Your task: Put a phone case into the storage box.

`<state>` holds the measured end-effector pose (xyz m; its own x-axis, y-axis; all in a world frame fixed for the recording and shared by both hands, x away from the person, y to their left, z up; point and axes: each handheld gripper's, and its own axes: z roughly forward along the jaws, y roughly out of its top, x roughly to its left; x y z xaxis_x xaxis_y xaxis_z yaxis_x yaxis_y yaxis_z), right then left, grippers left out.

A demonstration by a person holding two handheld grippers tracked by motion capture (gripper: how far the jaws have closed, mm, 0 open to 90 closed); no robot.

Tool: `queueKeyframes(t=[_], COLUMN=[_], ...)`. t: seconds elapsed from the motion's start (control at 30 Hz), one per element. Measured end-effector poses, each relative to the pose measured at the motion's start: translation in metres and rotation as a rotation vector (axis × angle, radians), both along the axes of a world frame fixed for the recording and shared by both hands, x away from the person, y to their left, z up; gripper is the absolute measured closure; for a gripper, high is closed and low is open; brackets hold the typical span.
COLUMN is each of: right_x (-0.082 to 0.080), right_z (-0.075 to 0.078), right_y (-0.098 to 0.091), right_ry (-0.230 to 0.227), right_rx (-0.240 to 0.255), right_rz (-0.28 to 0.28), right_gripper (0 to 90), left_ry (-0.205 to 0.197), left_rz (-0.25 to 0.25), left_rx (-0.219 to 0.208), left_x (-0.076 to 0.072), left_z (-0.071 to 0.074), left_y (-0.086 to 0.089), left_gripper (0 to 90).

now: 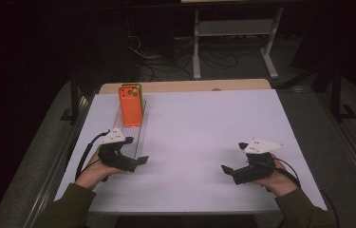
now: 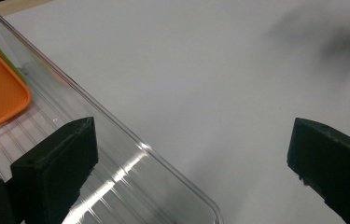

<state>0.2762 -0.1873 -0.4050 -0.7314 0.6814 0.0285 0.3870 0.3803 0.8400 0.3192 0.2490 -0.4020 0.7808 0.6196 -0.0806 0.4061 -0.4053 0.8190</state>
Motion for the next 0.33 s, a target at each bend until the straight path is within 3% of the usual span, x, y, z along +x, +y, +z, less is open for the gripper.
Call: queueKeyframes(t=[0.33], right_x=[-0.0018], right_z=[0.0038], right_y=[0.0012], right_ry=[-0.002], right_rx=[0.015], right_rz=[0.004], right_gripper=[0.0], left_ry=[-0.001], left_rz=[-0.011], left_rx=[0.004], left_x=[-0.0023], left_z=[-0.0035], left_y=[0.0011], left_gripper=[1.6])
